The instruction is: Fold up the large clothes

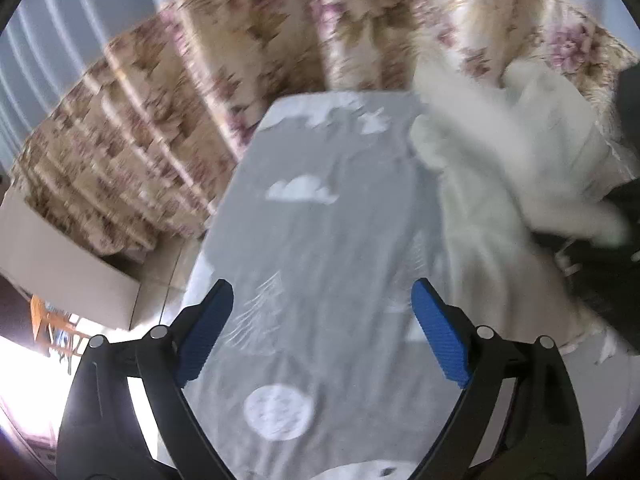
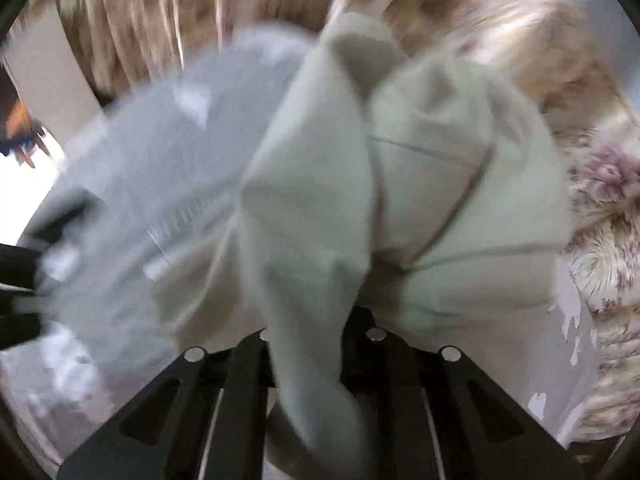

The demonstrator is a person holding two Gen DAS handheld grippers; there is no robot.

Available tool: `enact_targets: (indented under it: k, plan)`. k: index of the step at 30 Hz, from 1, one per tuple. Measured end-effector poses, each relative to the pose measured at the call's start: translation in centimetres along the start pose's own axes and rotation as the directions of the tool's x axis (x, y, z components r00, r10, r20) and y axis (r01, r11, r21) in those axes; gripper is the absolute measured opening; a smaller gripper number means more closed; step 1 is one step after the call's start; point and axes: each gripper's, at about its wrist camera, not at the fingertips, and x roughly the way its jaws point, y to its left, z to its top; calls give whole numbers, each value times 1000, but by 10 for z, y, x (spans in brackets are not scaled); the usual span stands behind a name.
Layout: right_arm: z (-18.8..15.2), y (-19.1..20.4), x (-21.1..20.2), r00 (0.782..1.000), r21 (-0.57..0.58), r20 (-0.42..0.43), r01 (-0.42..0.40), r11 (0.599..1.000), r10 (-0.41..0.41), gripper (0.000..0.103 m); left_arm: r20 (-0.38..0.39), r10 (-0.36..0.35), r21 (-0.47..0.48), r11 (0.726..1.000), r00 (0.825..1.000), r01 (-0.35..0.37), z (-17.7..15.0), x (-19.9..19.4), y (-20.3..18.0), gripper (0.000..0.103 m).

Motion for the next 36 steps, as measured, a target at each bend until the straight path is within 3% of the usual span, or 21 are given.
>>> enact_targets:
  k: [2,4,5,6,7,9,11,14,17,21,25,27,30,31,32,33,34,35,36]
  plan:
    - [1,16,10,998,-29,-13,58,998,-58,13,-24,9,1,1000,1000,-9,-7,8,7,91]
    - [2,10,6,999,7,-32,32,999,-32,15,-56,14,-2,1000,998,-14,-14,17,11,91]
    - [0,4,-2,999,24,-31,-18,1000,19,30,-65,16,-3,1000,998,-16,-15,19,12,91]
    - [-3,0,-11,997,43,-22,-78,996,79,51,-65,14,-2,1000,998,-14,-15,19,13,91]
    - [-9,-7,-26,988,73,0,-152,986,152,59,-61,12,-1,1000,998,-12,-15,18,12,91]
    - [-21,-13,-57,978,82,71,-202,976,196,68,-56,9,0,1000,998,-9,-14,12,9,91]
    - [-39,-27,-92,966,93,157,-219,971,203,70,-37,9,12,1000,999,-9,-9,2,4,92]
    - [-69,-69,-134,929,168,271,-302,938,250,74,3,-1,23,1000,1000,1,-5,-19,-7,95]
    - [-105,-125,-149,908,275,365,-319,907,208,75,41,-56,30,998,998,55,7,-35,-21,97]
    - [-131,-174,-116,900,387,395,-343,856,182,75,61,-186,44,982,981,184,30,-42,-53,99]
    - [-144,-190,-80,861,418,459,-428,801,219,72,38,-232,76,971,972,229,48,-24,-87,99]
    - [-141,-190,-61,856,425,449,-456,782,255,61,-6,-267,69,961,964,267,56,-3,-101,99]
    - [-142,-189,-51,835,414,457,-503,758,305,53,-12,-319,74,945,948,319,62,11,-114,96]
    - [-143,-187,-49,828,408,462,-517,752,318,51,-10,-329,90,940,944,329,63,14,-120,94]
    - [-142,-184,-48,816,397,470,-537,744,338,45,-9,-345,108,933,938,344,64,16,-126,79]
    - [-140,-180,-48,810,387,469,-546,743,351,35,-12,-366,120,923,930,365,64,18,-130,54]
    - [-135,-174,-46,811,369,458,-546,752,364,30,-23,-400,131,907,916,399,64,20,-135,39]
    - [-133,-169,-45,809,357,456,-548,757,371,27,-25,-406,139,904,914,405,64,21,-135,17]
    - [-129,-163,-47,813,346,453,-538,769,365,26,-21,-388,153,910,922,386,63,20,-138,10]
